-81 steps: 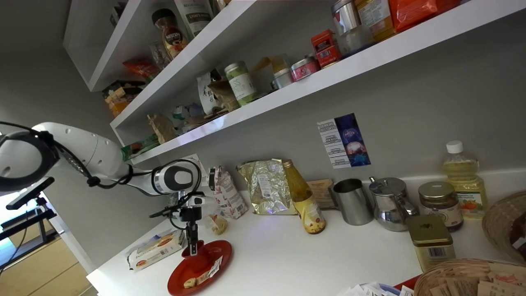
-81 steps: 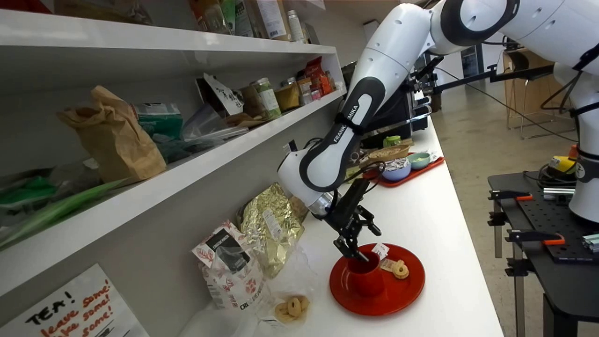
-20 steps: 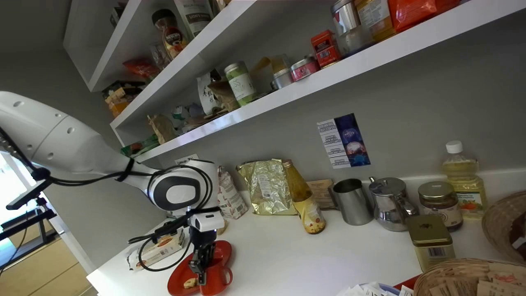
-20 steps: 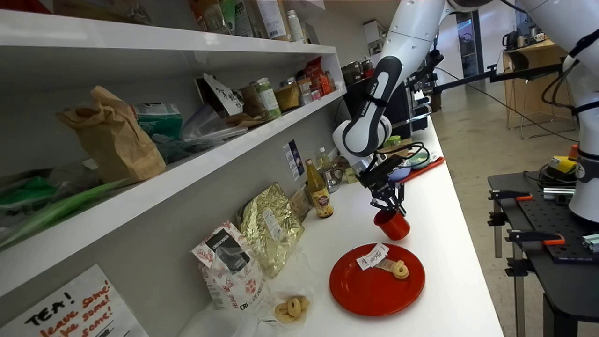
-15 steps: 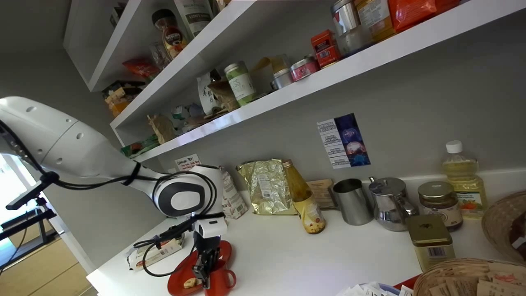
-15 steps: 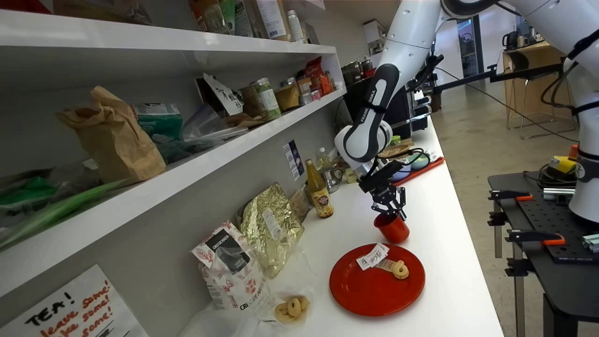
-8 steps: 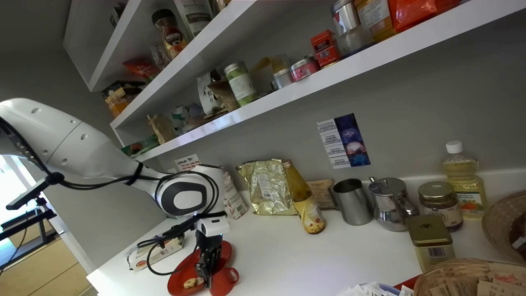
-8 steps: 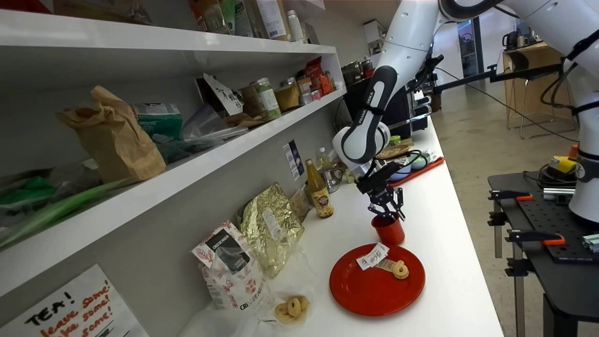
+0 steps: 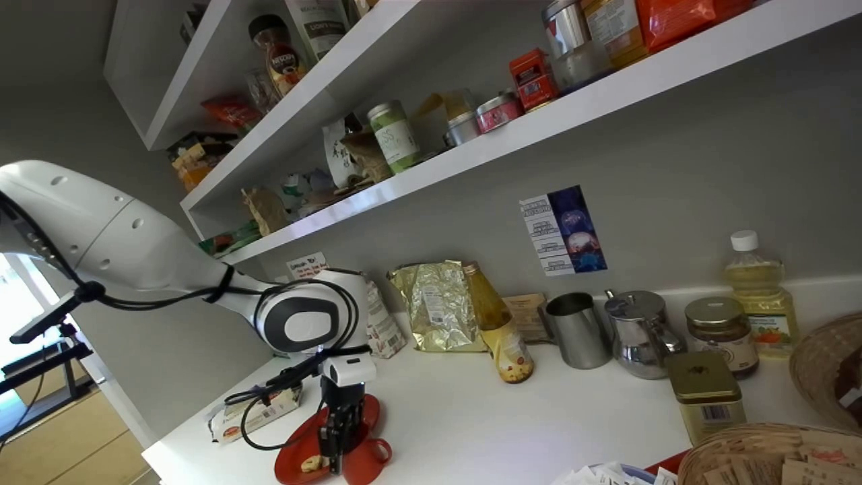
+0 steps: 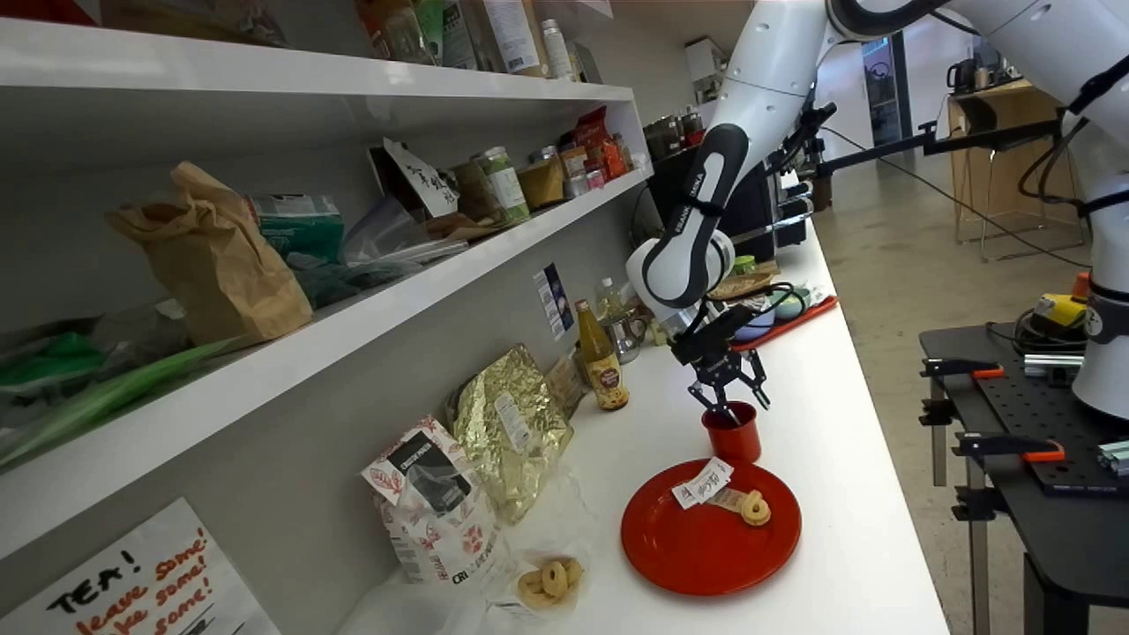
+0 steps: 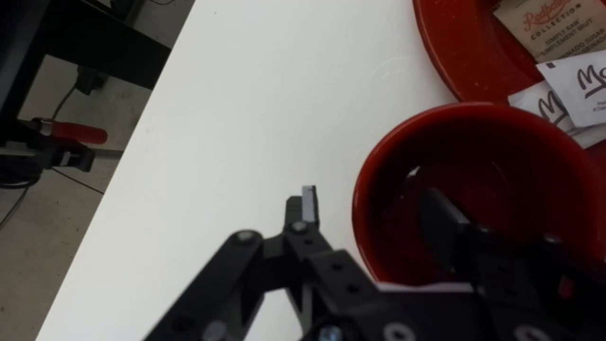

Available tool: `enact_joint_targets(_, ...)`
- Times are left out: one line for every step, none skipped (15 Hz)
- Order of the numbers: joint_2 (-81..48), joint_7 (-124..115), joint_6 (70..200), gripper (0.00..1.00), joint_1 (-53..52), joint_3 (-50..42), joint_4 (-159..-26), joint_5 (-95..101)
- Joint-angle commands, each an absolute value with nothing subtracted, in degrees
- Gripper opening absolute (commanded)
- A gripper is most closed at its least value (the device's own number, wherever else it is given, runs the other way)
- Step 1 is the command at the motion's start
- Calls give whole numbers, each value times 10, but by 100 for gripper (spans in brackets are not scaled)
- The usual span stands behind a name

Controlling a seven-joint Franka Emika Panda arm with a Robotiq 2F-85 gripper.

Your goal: Remove the red cup from the red plate

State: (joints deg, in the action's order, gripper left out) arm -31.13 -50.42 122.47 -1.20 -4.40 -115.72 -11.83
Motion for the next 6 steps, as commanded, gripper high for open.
enact_joint_targets(-311, -503, 1223, 65, -15, -48, -1156, -120)
enact_joint_targets(-311, -503, 1223, 71, -15, -48, -1156, -120)
enact_joint_targets(-313, -503, 1223, 78, -15, -48, -1156, -120)
enact_joint_targets(-314, -503, 1223, 81, -15, -48, -1156, -120)
enact_joint_targets(-314, -503, 1222, 81, -15, -48, -1156, -120)
enact_joint_targets(-314, -503, 1222, 81, -15, -48, -1156, -120)
